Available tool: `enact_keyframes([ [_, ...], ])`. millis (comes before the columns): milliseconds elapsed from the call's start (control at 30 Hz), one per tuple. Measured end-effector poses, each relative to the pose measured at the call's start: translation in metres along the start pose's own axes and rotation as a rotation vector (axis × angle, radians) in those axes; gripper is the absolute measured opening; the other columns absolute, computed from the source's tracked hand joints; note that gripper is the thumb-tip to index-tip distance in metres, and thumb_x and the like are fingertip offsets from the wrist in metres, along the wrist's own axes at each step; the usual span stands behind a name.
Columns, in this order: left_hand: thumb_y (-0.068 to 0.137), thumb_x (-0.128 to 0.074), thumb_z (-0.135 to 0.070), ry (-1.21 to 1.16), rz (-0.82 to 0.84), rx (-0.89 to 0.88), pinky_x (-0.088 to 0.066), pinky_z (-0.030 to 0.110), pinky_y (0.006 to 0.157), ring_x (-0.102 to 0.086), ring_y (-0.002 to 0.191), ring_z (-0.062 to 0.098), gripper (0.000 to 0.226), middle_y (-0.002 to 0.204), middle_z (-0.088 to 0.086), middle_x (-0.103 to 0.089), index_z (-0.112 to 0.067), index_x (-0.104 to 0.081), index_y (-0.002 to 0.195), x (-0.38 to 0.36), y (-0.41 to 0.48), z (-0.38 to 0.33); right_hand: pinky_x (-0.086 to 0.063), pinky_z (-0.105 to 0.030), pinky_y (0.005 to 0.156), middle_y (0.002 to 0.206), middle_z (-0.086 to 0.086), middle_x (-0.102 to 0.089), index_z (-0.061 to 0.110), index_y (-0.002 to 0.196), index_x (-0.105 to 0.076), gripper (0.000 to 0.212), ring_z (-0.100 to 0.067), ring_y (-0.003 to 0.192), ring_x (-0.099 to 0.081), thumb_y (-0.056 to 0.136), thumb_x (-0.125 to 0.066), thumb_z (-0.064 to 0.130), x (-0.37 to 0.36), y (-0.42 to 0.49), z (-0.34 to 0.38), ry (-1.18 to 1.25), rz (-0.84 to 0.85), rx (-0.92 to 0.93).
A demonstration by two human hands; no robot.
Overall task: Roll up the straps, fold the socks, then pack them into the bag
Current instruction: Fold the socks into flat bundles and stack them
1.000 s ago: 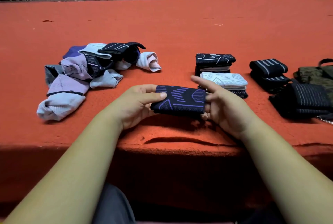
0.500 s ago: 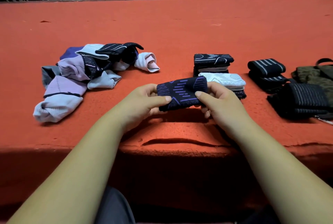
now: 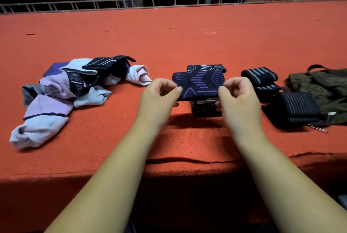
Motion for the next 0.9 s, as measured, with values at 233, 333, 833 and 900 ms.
enact_keyframes([
  [233, 0.096, -0.07, -0.008, -0.026, 0.083, -0.021, -0.061, 0.034, 0.088, -0.074, 0.093, 0.012, 0.024, 0.106, -0.006, -0.079, -0.023, -0.077, 0.113, -0.044, 0.008, 0.008, -0.042, -0.004, 0.076, 0.1, 0.021, -0.073, 0.029, 0.117, -0.069, 0.021, 0.012, 0.086, -0.065, 0.103, -0.058, 0.019, 0.029, 0.017, -0.005, -0.109, -0.057, 0.022],
  [333, 0.095, -0.072, -0.022, 0.104, 0.078, -0.023, -0.06, 0.037, 0.095, -0.076, 0.1, 0.016, 0.024, 0.119, -0.002, -0.076, -0.028, -0.078, 0.117, -0.052, 0.01, 0.019, -0.046, -0.014, 0.095, 0.115, 0.015, -0.074, 0.028, 0.124, -0.072, 0.024, 0.004, 0.102, -0.065, 0.105, -0.058, 0.023, 0.032, 0.023, -0.014, -0.238, -0.024, 0.047],
  [833, 0.104, -0.065, -0.032, 0.174, 0.138, 0.082, -0.06, 0.033, 0.076, -0.07, 0.065, 0.012, 0.023, 0.109, 0.008, -0.071, -0.051, -0.072, 0.112, -0.063, 0.001, 0.045, -0.034, -0.018, 0.093, 0.118, -0.005, -0.051, 0.023, 0.126, -0.073, 0.026, -0.016, 0.1, -0.055, 0.106, -0.055, 0.021, 0.026, 0.023, -0.039, -0.479, 0.05, 0.028],
  [900, 0.101, -0.066, -0.035, 0.219, 0.145, 0.056, -0.06, 0.04, 0.086, -0.068, 0.075, 0.014, 0.023, 0.112, 0.001, -0.068, -0.053, -0.072, 0.115, -0.062, 0.001, 0.043, -0.033, -0.017, 0.091, 0.117, -0.006, -0.05, 0.025, 0.127, -0.073, 0.027, -0.015, 0.098, -0.054, 0.107, -0.056, 0.023, 0.026, 0.021, -0.041, -0.474, 0.055, 0.016],
])
Point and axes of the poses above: each hand's wrist, its own y-axis towards the middle knuckle, its own x-axis out of the back of the hand, z = x × y, the point moved 8 cm from there along y, towards the middle knuckle
